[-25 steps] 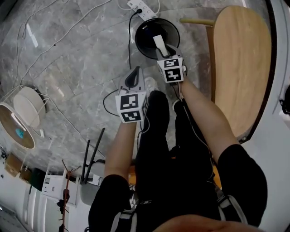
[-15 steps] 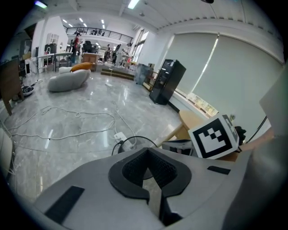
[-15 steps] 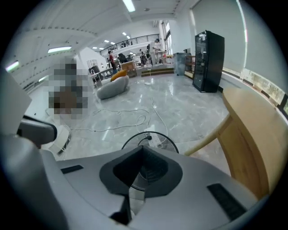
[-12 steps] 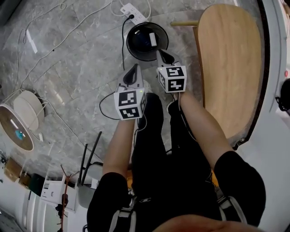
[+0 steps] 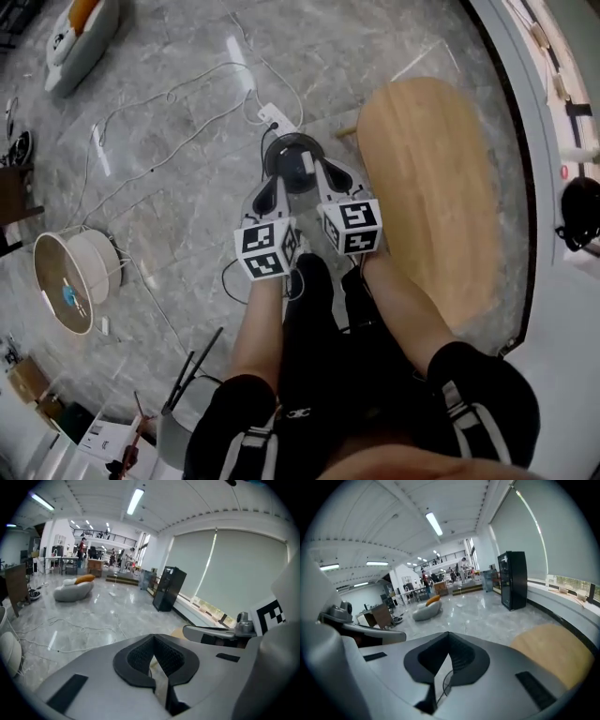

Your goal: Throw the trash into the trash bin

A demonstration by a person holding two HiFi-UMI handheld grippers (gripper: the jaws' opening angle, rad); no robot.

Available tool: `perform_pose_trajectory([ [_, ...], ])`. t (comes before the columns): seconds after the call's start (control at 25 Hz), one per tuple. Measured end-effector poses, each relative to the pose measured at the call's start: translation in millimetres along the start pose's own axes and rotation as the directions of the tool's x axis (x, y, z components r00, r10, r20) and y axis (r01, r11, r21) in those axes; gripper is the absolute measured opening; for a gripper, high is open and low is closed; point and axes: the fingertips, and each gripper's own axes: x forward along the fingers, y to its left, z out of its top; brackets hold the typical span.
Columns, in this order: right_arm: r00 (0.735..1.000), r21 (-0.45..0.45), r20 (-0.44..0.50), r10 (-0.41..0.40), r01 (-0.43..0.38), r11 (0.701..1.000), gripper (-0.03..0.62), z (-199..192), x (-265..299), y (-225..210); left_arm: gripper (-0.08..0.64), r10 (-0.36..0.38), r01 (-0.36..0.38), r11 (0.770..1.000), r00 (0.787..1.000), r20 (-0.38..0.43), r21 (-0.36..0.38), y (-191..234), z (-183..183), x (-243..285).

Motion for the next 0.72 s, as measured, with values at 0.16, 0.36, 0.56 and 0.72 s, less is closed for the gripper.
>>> perform_pose_trajectory([
  [0.16,0.994,0.02,0.108,0.0,-0.003,1.0,0.011,86,-54,-10,0.012,-0.025,0.02,0.999,0.996,0.089,0.049,-45,79,-40],
  [0.36,0.979,0.044,0.195,-0.064,0.057,0.997,0.011,159,-150,-31,0.012,-0.052,0.033,0.988,0.99,0.128,0.148,-114,137,-101],
  [0.56,0.934,0.051,0.35,-0.078,0.064,0.997,0.011,245,-230,-37,0.012,-0.127,0.075,0.971,0.966,0.224,0.228,-186,205,-147],
  [0.72,0.881,0.021,0.453,-0.134,0.14,0.99,0.011,292,-291,-52,0.012,-0.208,0.122,0.95,0.934,0.29,0.287,-244,248,-175],
])
